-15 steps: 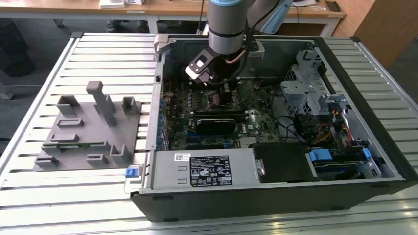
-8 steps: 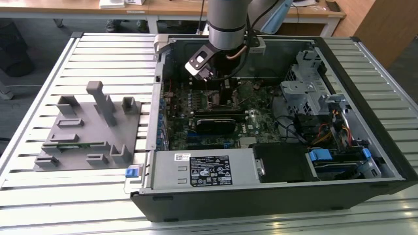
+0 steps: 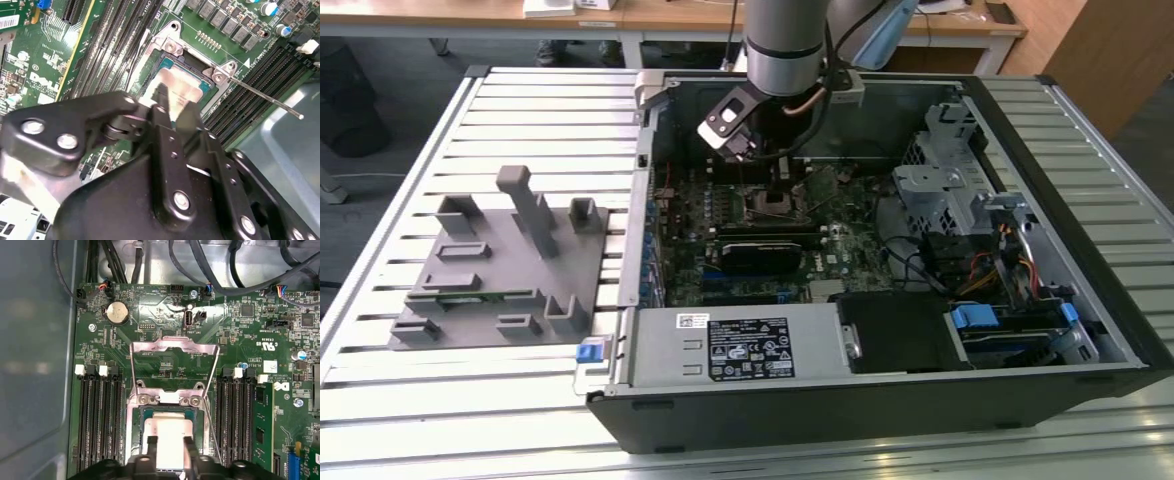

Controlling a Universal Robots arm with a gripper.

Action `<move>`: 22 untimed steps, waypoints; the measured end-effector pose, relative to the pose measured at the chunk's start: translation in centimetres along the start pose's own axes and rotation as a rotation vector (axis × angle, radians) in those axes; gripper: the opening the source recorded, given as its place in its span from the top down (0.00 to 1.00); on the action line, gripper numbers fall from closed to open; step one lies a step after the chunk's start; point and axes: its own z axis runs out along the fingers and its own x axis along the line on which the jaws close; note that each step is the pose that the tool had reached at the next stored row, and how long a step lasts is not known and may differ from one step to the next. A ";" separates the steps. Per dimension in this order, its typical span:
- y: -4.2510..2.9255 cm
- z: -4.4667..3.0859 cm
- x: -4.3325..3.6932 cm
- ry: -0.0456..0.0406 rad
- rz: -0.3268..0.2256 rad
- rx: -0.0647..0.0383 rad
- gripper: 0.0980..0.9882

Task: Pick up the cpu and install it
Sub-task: 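Place the cpu into insertion slot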

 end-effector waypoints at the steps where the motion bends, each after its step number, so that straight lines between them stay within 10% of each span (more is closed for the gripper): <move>1: 0.00 -0.04 0.00 0.0000 0.000 0.000 0.78; 6: 0.02 -0.28 0.00 0.0001 0.000 0.000 0.98; 22: 0.07 -1.41 0.01 0.0000 0.000 0.000 0.99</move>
